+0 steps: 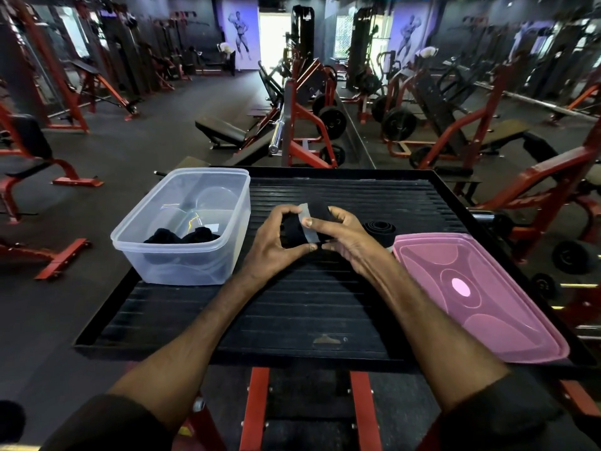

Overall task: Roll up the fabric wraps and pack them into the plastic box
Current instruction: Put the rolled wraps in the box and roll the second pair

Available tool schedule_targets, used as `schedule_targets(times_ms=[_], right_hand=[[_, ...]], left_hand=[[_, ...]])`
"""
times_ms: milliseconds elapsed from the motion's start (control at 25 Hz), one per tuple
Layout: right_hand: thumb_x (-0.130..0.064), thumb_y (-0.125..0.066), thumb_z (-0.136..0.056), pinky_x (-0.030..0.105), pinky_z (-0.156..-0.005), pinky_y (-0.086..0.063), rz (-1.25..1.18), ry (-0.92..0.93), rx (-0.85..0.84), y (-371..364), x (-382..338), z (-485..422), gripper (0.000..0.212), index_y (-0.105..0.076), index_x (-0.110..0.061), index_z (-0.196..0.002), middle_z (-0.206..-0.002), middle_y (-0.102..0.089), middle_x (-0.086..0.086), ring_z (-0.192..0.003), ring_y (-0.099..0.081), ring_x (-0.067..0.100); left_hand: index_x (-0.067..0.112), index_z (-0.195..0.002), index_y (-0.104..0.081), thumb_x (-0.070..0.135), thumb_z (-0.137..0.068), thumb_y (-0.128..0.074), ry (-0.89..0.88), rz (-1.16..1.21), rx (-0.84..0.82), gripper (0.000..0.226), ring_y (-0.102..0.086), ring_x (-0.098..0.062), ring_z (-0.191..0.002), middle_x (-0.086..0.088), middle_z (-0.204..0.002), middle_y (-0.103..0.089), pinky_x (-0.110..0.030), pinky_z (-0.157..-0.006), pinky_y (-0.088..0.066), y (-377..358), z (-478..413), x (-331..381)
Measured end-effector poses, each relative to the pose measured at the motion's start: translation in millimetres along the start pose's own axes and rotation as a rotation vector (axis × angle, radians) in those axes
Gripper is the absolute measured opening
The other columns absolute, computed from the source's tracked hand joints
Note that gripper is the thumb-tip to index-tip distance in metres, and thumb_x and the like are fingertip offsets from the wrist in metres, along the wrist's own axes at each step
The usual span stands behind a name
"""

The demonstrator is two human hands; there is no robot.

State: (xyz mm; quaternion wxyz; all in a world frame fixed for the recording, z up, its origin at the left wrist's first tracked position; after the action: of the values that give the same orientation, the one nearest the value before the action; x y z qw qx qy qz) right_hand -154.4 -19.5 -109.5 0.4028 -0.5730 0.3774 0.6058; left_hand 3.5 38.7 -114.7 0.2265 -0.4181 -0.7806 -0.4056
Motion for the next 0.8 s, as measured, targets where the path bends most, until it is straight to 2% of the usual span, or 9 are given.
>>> schedule_targets(times_ms=[80, 200, 280, 440, 560, 640, 680, 760, 800], right_hand=[[-0.024, -0.093, -0.067, 0.029, -0.079, -0.055, 0.064, 0.080, 0.020, 0.6, -13.0, 3.2, 0.061, -0.064, -0.019, -0.121, -0.114, -0.073, -0.001, -0.102, -0.069, 0.013], [-0.016, -0.094, -0.066, 0.023, -0.095, -0.049, 0.303, 0.181, -0.044, 4.6, -36.4, 7.6, 0.081, -0.052, -0.021, -0.135, -0.130, -0.056, -0.004, -0.117, -0.055, 0.005], [-0.016, -0.093, -0.066, 0.022, -0.098, -0.046, 0.486, 0.151, -0.129, 5.2, -41.6, 5.3, 0.095, -0.040, -0.025, -0.145, -0.129, -0.051, -0.006, -0.118, -0.051, 0.003], [-0.027, -0.094, -0.063, 0.040, -0.113, -0.042, 0.861, 0.040, -0.250, -5.9, -21.2, 3.1, 0.117, -0.022, -0.024, -0.155, -0.143, -0.053, 0.009, -0.134, -0.049, 0.024], [-0.028, -0.090, -0.067, 0.049, -0.115, -0.038, 0.895, 0.059, -0.245, 1.8, -23.6, 9.4, 0.114, -0.021, -0.027, -0.157, -0.140, -0.055, 0.008, -0.135, -0.047, 0.031], [-0.043, -0.087, -0.062, 0.060, -0.114, -0.032, 0.872, 0.184, -0.150, 20.9, -45.0, 22.4, 0.111, -0.025, -0.037, -0.153, -0.129, -0.057, -0.006, -0.133, -0.045, 0.031], [-0.046, -0.086, -0.062, 0.062, -0.114, -0.028, 0.856, 0.231, -0.036, 38.1, -55.1, 26.8, 0.106, -0.027, -0.040, -0.151, -0.128, -0.056, -0.010, -0.134, -0.043, 0.028], [-0.036, -0.085, -0.070, 0.061, -0.115, -0.019, 0.855, 0.187, 0.168, 73.8, -62.9, 31.9, 0.100, -0.029, -0.038, -0.152, -0.136, -0.053, -0.006, -0.137, -0.035, 0.025], [-0.032, -0.085, -0.070, 0.060, -0.116, -0.016, 0.867, 0.108, 0.189, 89.8, -56.4, 29.8, 0.100, -0.028, -0.035, -0.153, -0.142, -0.050, 0.000, -0.140, -0.031, 0.028]], left_hand=[[0.017, -0.125, -0.050, 0.027, -0.073, -0.084, 0.033, 0.043, -0.013, 0.063, -0.053, -0.009, -0.121, 0.002, -0.129, -0.054, -0.025, -0.106, -0.043, 0.4, 0.7, 0.4], [0.038, -0.118, -0.046, 0.042, -0.064, -0.079, 0.170, 0.160, -0.027, 0.063, -0.048, -0.015, -0.130, 0.001, -0.145, -0.044, -0.030, -0.109, -0.042, 4.5, 4.8, -5.3], [0.041, -0.123, -0.043, 0.047, -0.056, -0.080, 0.323, 0.265, -0.069, 0.077, -0.045, -0.014, -0.133, 0.004, -0.148, -0.042, -0.029, -0.108, -0.040, 7.1, 9.5, -8.8], [0.029, -0.143, -0.035, 0.048, -0.047, -0.080, 0.447, 0.334, -0.213, 0.107, -0.040, -0.015, -0.135, 0.005, -0.147, -0.040, -0.023, -0.096, -0.039, 8.7, 18.8, -14.5], [0.020, -0.153, -0.028, 0.038, -0.051, -0.084, 0.511, 0.314, -0.292, 0.118, -0.037, -0.015, -0.138, -0.002, -0.153, -0.034, -0.026, -0.101, -0.038, 1.6, 23.8, -14.9], [0.017, -0.155, -0.025, 0.033, -0.057, -0.084, 0.518, 0.286, -0.342, 0.116, -0.037, -0.018, -0.142, -0.003, -0.156, -0.034, -0.028, -0.106, -0.037, -4.1, 21.4, -14.2], [0.017, -0.155, -0.024, 0.032, -0.060, -0.085, 0.515, 0.282, -0.372, 0.114, -0.037, -0.018, -0.143, -0.002, -0.156, -0.036, -0.029, -0.111, -0.035, -6.7, 18.1, -13.4], [0.018, -0.154, -0.028, 0.026, -0.070, -0.089, 0.503, 0.250, -0.432, 0.104, -0.043, -0.011, -0.137, 0.004, -0.148, -0.045, -0.028, -0.114, -0.034, -8.6, 10.5, -11.9], [0.020, -0.150, -0.033, 0.021, -0.076, -0.087, 0.498, 0.216, -0.458, 0.093, -0.048, -0.004, -0.128, 0.010, -0.139, -0.050, -0.025, -0.112, -0.035, -8.5, 7.2, -10.9]])
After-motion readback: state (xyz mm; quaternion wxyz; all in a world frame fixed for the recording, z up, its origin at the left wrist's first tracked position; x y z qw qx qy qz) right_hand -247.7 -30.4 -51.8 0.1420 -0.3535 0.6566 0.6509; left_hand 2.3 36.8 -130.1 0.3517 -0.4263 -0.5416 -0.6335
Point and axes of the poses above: each hand's wrist, its own z-axis away from the middle knuckle, its own y-axis out of the back of the hand, x = y × z, the point moved 3 cm from there along -z, towards the middle knuckle
